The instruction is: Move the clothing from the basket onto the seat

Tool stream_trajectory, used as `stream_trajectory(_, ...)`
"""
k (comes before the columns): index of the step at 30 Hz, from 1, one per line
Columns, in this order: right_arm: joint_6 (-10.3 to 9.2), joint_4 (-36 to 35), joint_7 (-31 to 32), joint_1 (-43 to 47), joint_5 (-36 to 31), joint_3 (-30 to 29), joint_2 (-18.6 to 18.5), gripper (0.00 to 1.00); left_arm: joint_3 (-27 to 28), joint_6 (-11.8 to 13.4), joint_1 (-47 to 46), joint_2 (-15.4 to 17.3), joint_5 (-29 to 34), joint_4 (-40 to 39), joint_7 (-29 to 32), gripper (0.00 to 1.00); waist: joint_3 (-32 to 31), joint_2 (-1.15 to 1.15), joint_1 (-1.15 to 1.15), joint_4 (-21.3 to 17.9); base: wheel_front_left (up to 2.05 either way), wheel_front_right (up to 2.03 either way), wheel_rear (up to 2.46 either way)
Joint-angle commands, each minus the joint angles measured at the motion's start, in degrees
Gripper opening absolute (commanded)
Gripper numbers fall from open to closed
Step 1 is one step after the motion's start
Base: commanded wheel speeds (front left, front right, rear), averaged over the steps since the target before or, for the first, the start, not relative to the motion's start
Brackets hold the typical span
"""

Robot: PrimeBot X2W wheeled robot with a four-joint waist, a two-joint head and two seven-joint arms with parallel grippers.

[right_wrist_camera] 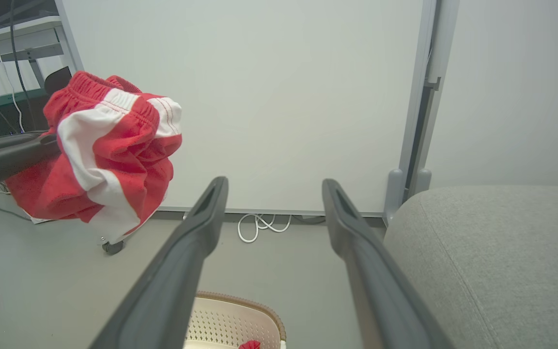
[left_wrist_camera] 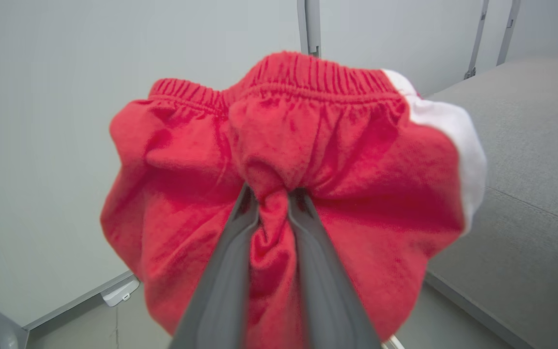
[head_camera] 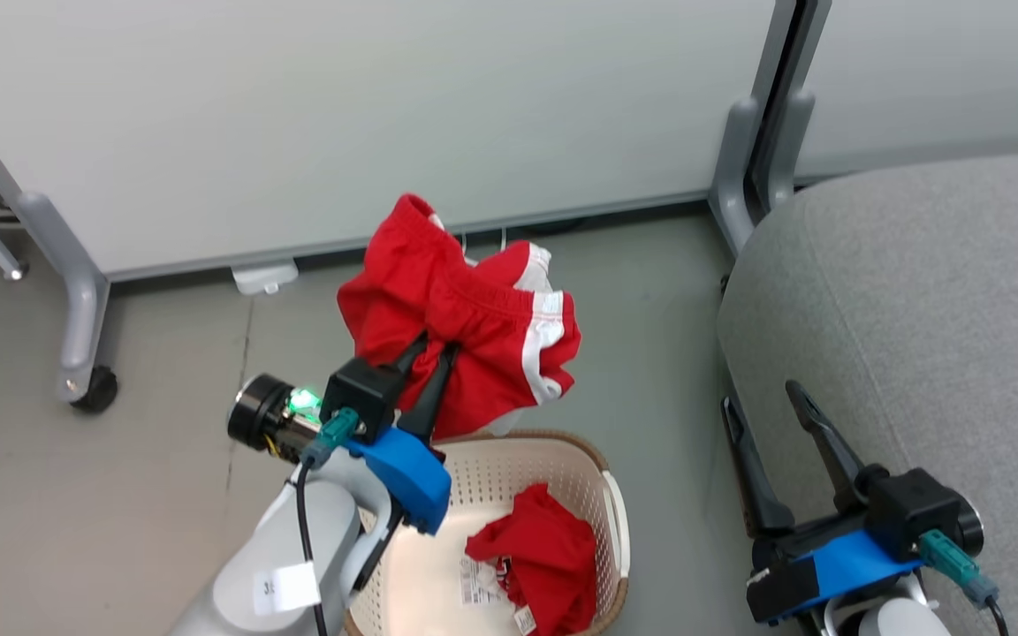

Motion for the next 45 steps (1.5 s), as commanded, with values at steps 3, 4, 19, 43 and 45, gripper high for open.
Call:
stream_trajectory(3, 0.01, 0.1, 0.0, 2.0, 0.5, 0.1, -0.2, 1.0, 1.4, -0.2, 2.6, -0.6, 1.1, -1.3, -0.3, 0.0, -3.3, -0.01, 0.01, 0.3, 0.0, 0.0, 0.0)
stream_trajectory(4, 0.01, 0.1, 0.0, 2.2, 0.5, 0.1, -0.2, 1.0, 1.8, -0.3, 3.1, -0.8, 1.4, -1.6, -0.3, 0.0, -3.5, -0.01, 0.01, 0.4, 0.0, 0.0, 0.0)
stream_trajectory(19, 0.01, 0.2, 0.0, 1.7, 0.5, 4.4, -0.2, 1.0, 4.4, -1.9, 5.2, -2.3, 5.3, -2.5, -0.3, 0.0, -4.9, -0.01, 0.01, 1.3, 0.0, 0.0, 0.0)
stream_trajectory(43, 0.01, 14.9, 0.0, -17.0, 1.7, 21.8, -0.2, 1.0, 4.1, -4.1, 1.5, -5.8, 8.8, -3.2, -0.3, 0.0, -0.8, -0.01, 0.01, 3.7, 0.0, 0.0, 0.0)
stream_trajectory(45, 0.01, 16.8, 0.0, -18.4, 1.9, 22.5, -0.2, 1.0, 4.1, -4.3, 1.1, -6.1, 8.7, -3.3, -0.3, 0.0, -0.5, -0.01, 0.01, 3.8, 0.0, 0.0, 0.0)
